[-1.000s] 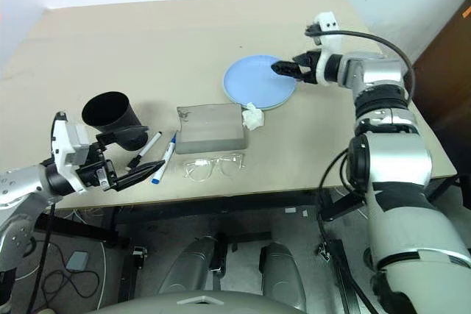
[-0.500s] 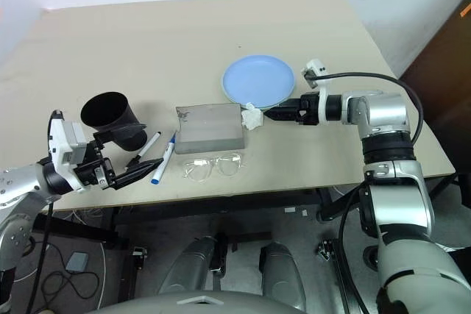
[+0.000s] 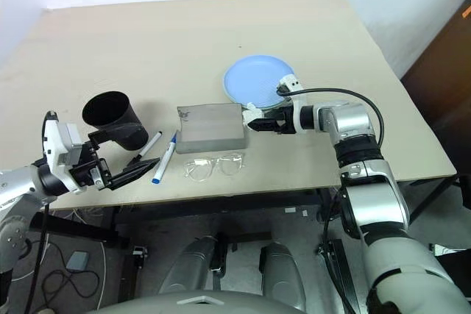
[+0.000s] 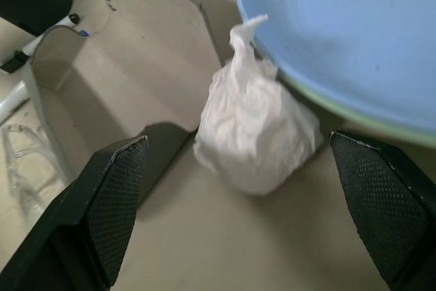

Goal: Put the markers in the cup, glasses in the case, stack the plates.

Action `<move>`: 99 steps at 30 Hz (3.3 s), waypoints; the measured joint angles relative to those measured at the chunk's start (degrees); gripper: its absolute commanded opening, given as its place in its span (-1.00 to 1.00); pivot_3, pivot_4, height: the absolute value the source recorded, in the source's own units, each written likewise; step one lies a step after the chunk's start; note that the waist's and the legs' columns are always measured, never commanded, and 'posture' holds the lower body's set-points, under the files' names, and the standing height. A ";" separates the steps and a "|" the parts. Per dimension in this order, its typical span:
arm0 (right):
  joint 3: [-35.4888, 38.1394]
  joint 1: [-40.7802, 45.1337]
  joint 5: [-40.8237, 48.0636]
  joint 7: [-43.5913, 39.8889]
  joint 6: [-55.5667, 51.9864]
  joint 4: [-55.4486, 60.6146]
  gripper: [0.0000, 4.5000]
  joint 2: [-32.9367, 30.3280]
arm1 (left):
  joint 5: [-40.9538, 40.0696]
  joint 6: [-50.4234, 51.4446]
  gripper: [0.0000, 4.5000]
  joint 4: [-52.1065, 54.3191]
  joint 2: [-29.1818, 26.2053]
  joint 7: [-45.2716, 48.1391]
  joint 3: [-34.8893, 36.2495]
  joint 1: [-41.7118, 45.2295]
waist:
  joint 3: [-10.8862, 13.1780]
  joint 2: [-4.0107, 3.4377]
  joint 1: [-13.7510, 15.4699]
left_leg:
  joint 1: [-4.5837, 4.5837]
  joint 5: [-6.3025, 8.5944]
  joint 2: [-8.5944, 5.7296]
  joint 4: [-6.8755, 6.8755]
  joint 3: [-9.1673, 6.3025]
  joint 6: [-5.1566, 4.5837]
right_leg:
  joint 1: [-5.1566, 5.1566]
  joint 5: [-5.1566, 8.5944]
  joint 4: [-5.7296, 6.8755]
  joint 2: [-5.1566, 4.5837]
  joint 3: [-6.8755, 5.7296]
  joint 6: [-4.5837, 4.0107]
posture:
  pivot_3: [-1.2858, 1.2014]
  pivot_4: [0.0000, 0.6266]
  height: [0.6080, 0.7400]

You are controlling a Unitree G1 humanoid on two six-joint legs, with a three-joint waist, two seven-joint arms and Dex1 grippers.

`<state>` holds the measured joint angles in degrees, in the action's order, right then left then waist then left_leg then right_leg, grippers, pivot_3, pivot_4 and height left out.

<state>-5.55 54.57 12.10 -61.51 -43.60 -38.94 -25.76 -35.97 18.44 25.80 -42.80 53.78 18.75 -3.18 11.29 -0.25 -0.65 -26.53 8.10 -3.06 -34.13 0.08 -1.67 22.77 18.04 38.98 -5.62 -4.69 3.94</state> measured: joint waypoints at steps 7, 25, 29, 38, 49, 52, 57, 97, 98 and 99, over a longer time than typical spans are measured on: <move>-1.97 0.92 -2.46 0.20 5.28 -3.16 -0.09 1.11 | 0.29 0.01 1.00 0.01 0.36 -0.52 -0.11 1.23 | 0.00 0.00 -0.11 | 0.01 -0.01 0.00 0.00 0.00 0.00 | -0.01 -0.02 0.01 0.04 0.00 0.03 | 0.03 -0.52 0.57; 6.53 9.94 1.59 1.86 9.88 -4.60 -1.00 -3.73 | 0.23 0.30 1.00 0.14 0.41 -1.30 -0.03 1.35 | 0.01 0.00 -0.41 | 0.03 0.01 0.01 0.02 -0.02 0.02 | 0.03 -0.01 0.01 0.03 0.04 -0.09 | 0.03 -0.52 0.57; 7.09 13.94 -0.86 9.58 17.44 -16.42 -1.00 0.27 | 0.22 0.35 1.00 0.12 0.39 -1.36 -0.01 1.71 | 0.01 0.00 -0.32 | 0.00 0.00 0.00 0.02 -0.01 0.01 | 0.01 -0.04 -0.01 0.05 0.03 -0.04 | 0.03 -0.52 0.57; 7.01 17.29 -5.42 16.09 25.58 -31.45 -0.31 4.77 | 0.24 1.01 1.00 0.12 0.07 -1.39 0.01 1.75 | 0.02 -0.01 -0.28 | 0.00 -0.07 0.00 0.02 0.00 -0.08 | -0.13 -0.06 0.06 0.09 0.03 -0.02 | 0.03 -0.52 0.57; 5.93 19.38 -8.73 10.72 27.41 -32.18 0.97 3.77 | 0.25 0.84 1.00 0.12 0.06 -0.72 0.10 0.70 | 0.02 -0.01 -0.27 | 0.01 -0.02 0.00 0.02 -0.01 0.01 | 0.04 -0.05 0.08 0.10 0.04 -0.02 | 0.03 -0.52 0.57; 4.45 19.61 -9.19 2.87 26.44 -29.29 0.97 2.62 | 0.26 0.72 1.00 0.09 0.05 -0.23 0.25 0.55 | 0.03 -0.03 -0.29 | 0.00 -0.02 0.00 0.03 0.00 0.01 | 0.09 -0.05 0.08 0.09 0.04 -0.02 | 0.03 -0.52 0.57; 0.53 15.84 -6.06 -13.94 17.43 -9.40 0.97 1.95 | 0.24 0.63 1.00 0.11 0.04 0.18 0.71 -0.03 | 0.03 -0.03 -0.41 | 0.01 -0.02 0.01 0.19 -0.01 0.01 | 0.17 -0.05 0.09 0.09 0.08 -0.02 | 0.03 -0.52 0.57; -30.46 8.80 -5.34 -26.54 -1.02 11.44 -0.04 6.64 | -0.79 5.09 1.00 3.23 -1.06 -3.88 0.44 1.84 | 0.01 0.01 -0.15 | -0.07 0.01 -0.01 0.20 -0.02 0.05 | 0.37 -0.09 0.06 0.11 0.21 -0.06 | 0.03 -0.52 0.57; -30.66 8.80 -5.65 -26.54 -0.86 11.44 -0.21 6.65 | -0.79 5.08 1.00 3.23 -1.06 -3.83 0.44 1.83 | 0.01 0.01 -0.16 | -0.07 0.01 -0.01 0.19 -0.02 0.05 | 0.36 -0.09 0.06 0.11 0.21 -0.06 | 0.03 -0.52 0.57; -30.93 8.79 -5.93 -26.53 -0.57 11.44 -0.21 6.64 | -0.78 5.07 1.00 3.22 -1.06 -3.78 0.44 1.83 | 0.01 0.01 -0.16 | -0.07 0.01 -0.01 0.19 -0.01 0.05 | 0.36 -0.09 0.06 0.11 0.21 -0.07 | 0.03 -0.52 0.57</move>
<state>-36.48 63.35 6.17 -88.05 -44.17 -27.50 -19.12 -36.75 23.51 29.02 -43.87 50.00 19.19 -1.35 11.30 -0.23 -0.81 -26.60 8.11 -3.07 -33.94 0.06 -1.62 23.13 17.95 39.04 -5.51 -4.48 3.87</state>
